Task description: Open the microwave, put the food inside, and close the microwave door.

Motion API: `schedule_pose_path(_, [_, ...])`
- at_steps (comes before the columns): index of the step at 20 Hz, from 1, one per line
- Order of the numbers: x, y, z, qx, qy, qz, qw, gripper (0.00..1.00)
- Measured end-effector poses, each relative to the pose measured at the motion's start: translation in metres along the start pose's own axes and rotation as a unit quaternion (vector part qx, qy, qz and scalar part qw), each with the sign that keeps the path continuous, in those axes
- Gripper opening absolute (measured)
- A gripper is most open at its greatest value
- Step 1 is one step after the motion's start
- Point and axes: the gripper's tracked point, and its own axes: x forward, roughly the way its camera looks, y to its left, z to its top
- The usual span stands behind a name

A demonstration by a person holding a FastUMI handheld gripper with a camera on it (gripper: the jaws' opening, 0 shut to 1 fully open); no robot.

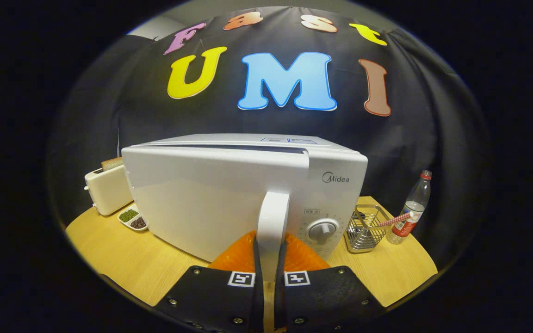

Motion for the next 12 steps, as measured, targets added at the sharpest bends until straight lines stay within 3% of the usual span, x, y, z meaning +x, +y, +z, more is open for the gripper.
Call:
schedule_pose_path(6, [-0.034,0.017,-0.011,0.022,0.026,-0.004,0.999,0.10])
schedule_pose_path(12, [-0.076,0.048,-0.023,0.032,0.044,0.005,0.999,0.22])
